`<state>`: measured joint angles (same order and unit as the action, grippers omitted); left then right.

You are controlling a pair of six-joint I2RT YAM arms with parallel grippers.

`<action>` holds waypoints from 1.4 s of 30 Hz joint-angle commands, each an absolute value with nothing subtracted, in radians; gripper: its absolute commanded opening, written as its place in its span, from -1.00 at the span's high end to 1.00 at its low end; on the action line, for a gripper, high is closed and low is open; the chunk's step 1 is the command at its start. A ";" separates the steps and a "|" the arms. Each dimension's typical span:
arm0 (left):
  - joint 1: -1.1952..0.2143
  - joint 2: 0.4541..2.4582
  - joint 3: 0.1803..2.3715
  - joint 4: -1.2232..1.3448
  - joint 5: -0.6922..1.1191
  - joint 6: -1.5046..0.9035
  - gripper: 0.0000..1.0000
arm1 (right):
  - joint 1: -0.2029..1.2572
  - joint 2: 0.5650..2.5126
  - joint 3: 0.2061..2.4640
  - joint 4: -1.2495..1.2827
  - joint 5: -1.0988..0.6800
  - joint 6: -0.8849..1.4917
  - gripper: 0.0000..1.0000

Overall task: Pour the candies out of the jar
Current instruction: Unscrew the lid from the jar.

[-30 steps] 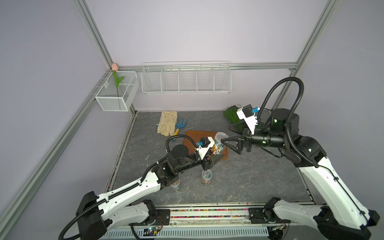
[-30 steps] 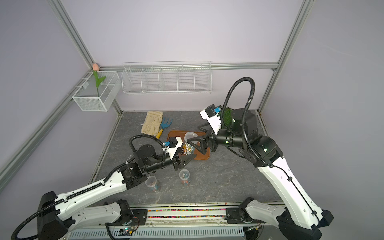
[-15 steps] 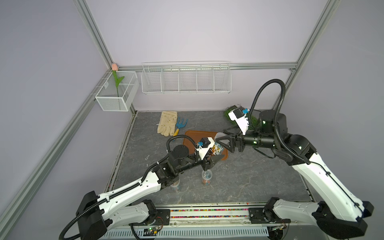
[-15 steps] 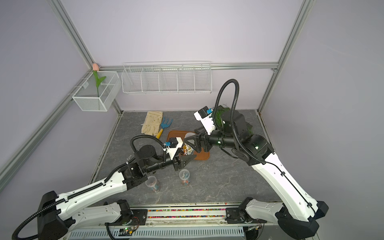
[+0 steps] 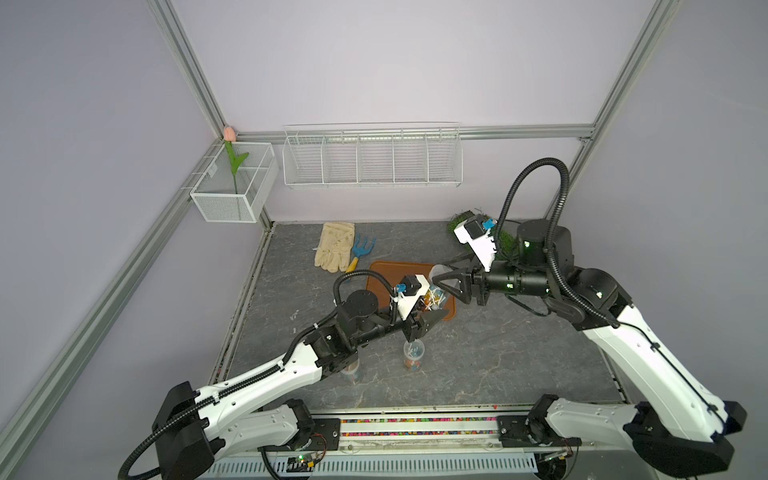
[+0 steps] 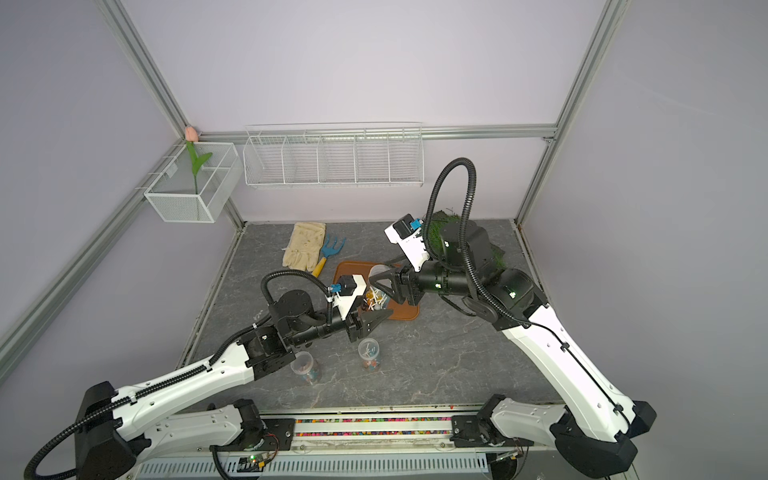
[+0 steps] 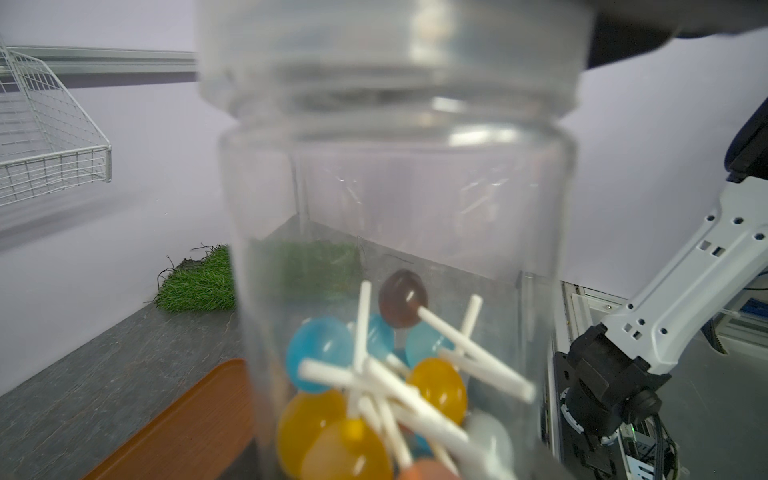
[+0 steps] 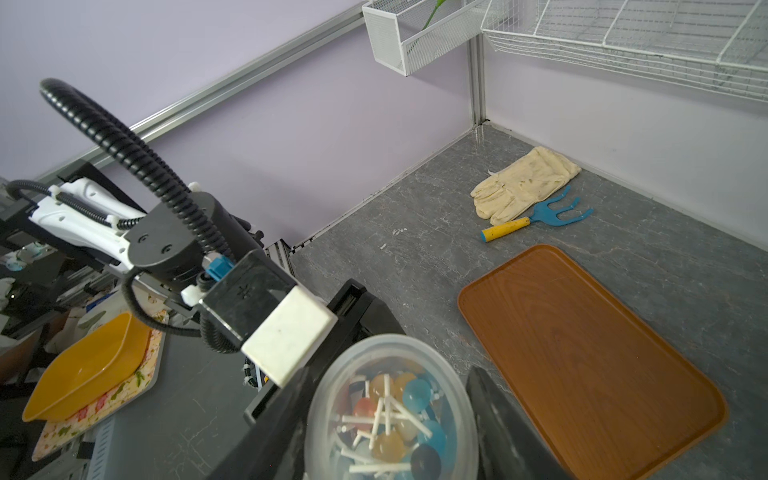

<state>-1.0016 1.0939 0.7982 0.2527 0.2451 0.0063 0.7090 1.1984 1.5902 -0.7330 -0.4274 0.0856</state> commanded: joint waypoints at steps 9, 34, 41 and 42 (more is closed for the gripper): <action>-0.999 1.073 0.822 0.238 0.328 -0.025 0.08 | 0.621 1.248 1.715 -0.827 -0.881 -0.242 -0.10; -0.999 1.091 0.802 0.302 0.260 -0.025 0.08 | 0.628 1.150 1.645 -0.748 -0.501 0.086 -0.89; -0.999 1.095 0.801 0.301 0.248 -0.017 0.08 | 0.689 1.147 1.602 -0.779 -0.385 0.109 -0.93; -0.999 1.097 0.800 0.301 0.248 -0.017 0.08 | 0.702 1.150 1.600 -0.781 -0.370 0.107 -0.93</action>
